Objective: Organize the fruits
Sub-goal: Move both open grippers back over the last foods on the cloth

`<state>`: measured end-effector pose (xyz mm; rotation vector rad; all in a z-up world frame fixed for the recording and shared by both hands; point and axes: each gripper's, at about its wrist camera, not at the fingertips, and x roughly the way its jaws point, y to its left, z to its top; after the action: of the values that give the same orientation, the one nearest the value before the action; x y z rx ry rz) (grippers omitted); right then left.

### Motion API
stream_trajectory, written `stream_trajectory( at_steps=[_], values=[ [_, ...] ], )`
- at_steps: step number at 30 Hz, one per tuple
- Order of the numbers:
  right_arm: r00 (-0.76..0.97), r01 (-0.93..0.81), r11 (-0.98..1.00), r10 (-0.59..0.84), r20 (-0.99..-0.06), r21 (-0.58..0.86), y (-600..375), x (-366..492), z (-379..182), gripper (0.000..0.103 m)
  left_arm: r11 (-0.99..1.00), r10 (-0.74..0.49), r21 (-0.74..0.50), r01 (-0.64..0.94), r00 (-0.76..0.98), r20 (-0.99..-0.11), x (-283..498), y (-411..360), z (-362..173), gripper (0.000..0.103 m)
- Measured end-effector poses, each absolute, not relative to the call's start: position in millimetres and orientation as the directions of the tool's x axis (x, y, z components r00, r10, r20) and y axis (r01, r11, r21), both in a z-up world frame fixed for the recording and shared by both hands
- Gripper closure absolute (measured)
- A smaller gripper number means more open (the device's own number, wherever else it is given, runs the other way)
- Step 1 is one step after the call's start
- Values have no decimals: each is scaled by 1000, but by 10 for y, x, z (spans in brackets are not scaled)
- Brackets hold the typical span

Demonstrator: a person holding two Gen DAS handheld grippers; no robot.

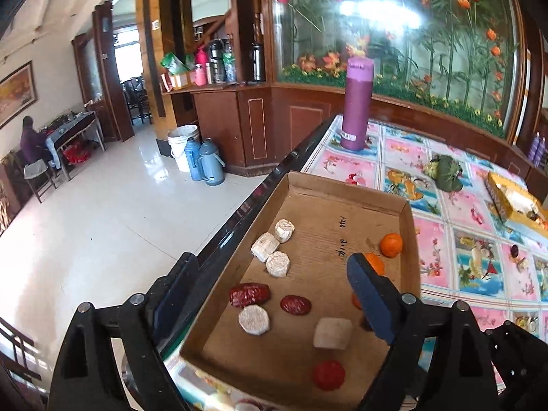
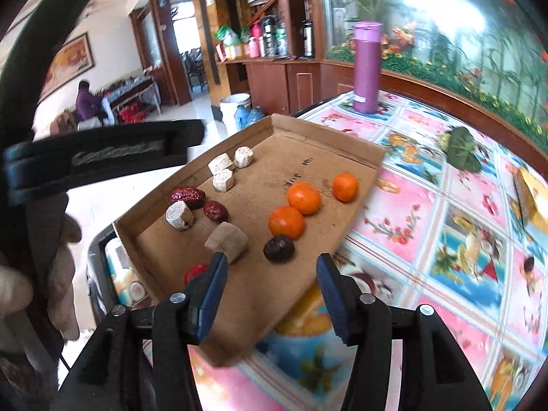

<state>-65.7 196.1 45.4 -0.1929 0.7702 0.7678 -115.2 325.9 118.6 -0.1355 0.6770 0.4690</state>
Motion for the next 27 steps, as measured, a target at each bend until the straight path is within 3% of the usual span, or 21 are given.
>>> stream_trajectory(
  at_steps=[5, 15, 27],
  values=[
    [497, -633, 754, 569, -656, 174, 1618, -787, 527, 36, 884, 374, 11, -466, 695, -614, -1346, 3059, 1237, 14],
    [534, -559, 794, 565, -629, 238, 1166, -927, 556, 35, 907, 392, 112, -405, 720, -573, -1460, 2532, 1298, 14],
    [547, -515, 807, 569, -613, 290, 856, -915, 524, 32, 922, 373, 147, -358, 723, -582, -1433, 2250, 1262, 14]
  ],
)
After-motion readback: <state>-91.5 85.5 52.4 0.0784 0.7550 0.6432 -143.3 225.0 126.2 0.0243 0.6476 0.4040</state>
